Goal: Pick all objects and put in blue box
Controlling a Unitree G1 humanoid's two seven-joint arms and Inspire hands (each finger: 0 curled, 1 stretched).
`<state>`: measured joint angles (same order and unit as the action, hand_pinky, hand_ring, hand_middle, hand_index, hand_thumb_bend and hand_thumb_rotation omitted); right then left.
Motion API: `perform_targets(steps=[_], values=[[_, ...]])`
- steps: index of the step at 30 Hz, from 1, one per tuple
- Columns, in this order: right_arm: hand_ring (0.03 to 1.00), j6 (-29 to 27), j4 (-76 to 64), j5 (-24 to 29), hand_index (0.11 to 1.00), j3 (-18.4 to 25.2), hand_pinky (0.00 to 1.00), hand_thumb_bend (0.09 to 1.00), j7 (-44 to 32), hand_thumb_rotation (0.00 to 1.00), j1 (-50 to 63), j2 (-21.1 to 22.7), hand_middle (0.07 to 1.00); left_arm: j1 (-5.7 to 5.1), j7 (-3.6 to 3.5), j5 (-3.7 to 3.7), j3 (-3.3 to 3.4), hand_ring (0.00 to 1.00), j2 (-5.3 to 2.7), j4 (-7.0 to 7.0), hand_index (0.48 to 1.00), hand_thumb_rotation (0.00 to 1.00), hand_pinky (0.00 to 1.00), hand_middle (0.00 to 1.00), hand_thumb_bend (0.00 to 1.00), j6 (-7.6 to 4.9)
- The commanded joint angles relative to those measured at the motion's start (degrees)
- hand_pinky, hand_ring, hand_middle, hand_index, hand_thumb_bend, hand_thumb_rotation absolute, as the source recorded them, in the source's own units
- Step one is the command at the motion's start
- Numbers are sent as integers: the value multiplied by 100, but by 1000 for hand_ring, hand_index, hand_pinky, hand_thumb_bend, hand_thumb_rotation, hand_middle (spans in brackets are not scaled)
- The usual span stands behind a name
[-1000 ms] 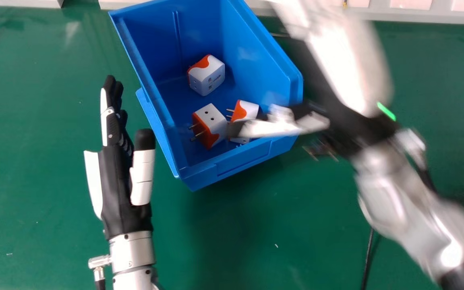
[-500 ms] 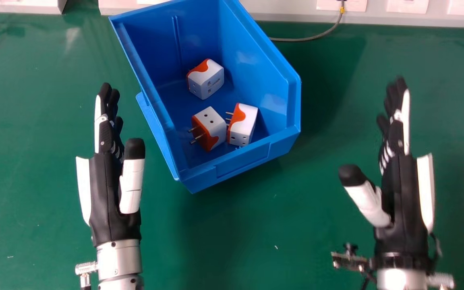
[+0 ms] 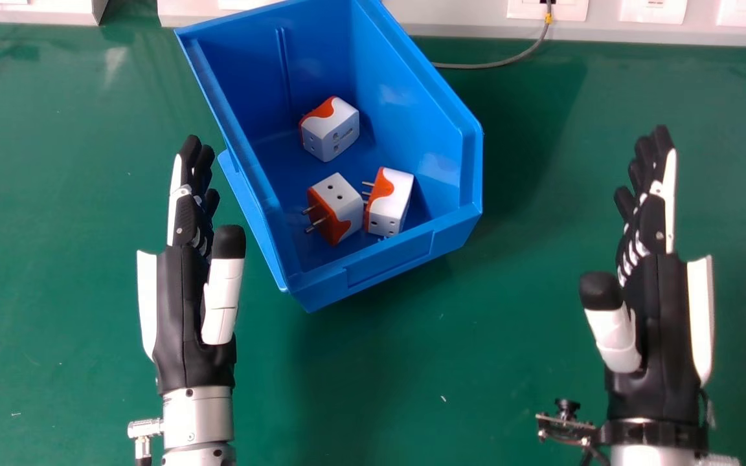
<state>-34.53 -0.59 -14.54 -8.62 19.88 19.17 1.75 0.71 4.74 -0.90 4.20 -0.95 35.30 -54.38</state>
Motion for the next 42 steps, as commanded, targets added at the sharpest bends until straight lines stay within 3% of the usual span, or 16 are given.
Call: perform_targets(steps=[1, 9, 13, 17, 20, 23, 28, 30, 34, 37, 42], values=[[1000, -143, -221, -109, 1000, 66, 978, 957, 43, 1000, 56, -103, 1000, 6, -75, 50, -25, 973, -38, -81, 947, 937, 970, 959, 945, -158], [1000, -206, -316, -325, 1000, 167, 992, 968, 41, 1000, 227, -276, 1000, -182, -131, 57, -14, 980, -107, -221, 957, 937, 981, 964, 932, -202], [1000, -269, -246, -292, 1000, 197, 997, 954, 1, 1000, 159, -280, 1000, -254, -30, -49, 21, 982, -143, -275, 957, 934, 983, 963, 942, -190], [1000, -195, -322, -288, 1000, 247, 992, 956, -57, 1000, 142, -265, 1000, -320, 14, -185, -21, 979, -185, -370, 955, 928, 981, 962, 952, -145], [1000, -156, -355, -288, 1000, 280, 987, 959, -114, 1000, 124, -240, 1000, -334, -36, -205, -66, 981, -154, -383, 958, 926, 983, 966, 958, -137], [1000, -101, -379, -89, 1000, 265, 984, 961, -277, 1000, 97, -230, 1000, -298, -64, -193, -69, 982, -84, -388, 959, 923, 985, 969, 963, -107], [1000, -101, -281, 237, 1000, 249, 981, 971, -603, 1000, 7, -207, 1000, -298, -173, -126, -70, 984, 7, -556, 959, 929, 986, 969, 959, -59], [1000, -103, -246, 208, 1000, 278, 984, 975, -621, 1000, -1, -226, 1000, -344, -139, -160, -68, 981, -4, -616, 958, 932, 986, 966, 958, -55], [1000, -177, -117, 183, 1000, 329, 984, 971, -623, 1000, -39, -234, 1000, -424, -79, -183, -104, 975, -126, -606, 955, 936, 979, 962, 959, -152], [1000, -131, -62, 212, 1000, 342, 984, 966, -690, 1000, -120, -214, 1000, -399, -13, -245, -95, 976, -196, -514, 956, 931, 979, 963, 958, -201], [1000, -58, -34, 217, 1000, 320, 984, 961, -770, 1000, -175, -284, 1000, -333, 47, -339, -90, 977, -214, -353, 958, 925, 981, 966, 962, -260]])
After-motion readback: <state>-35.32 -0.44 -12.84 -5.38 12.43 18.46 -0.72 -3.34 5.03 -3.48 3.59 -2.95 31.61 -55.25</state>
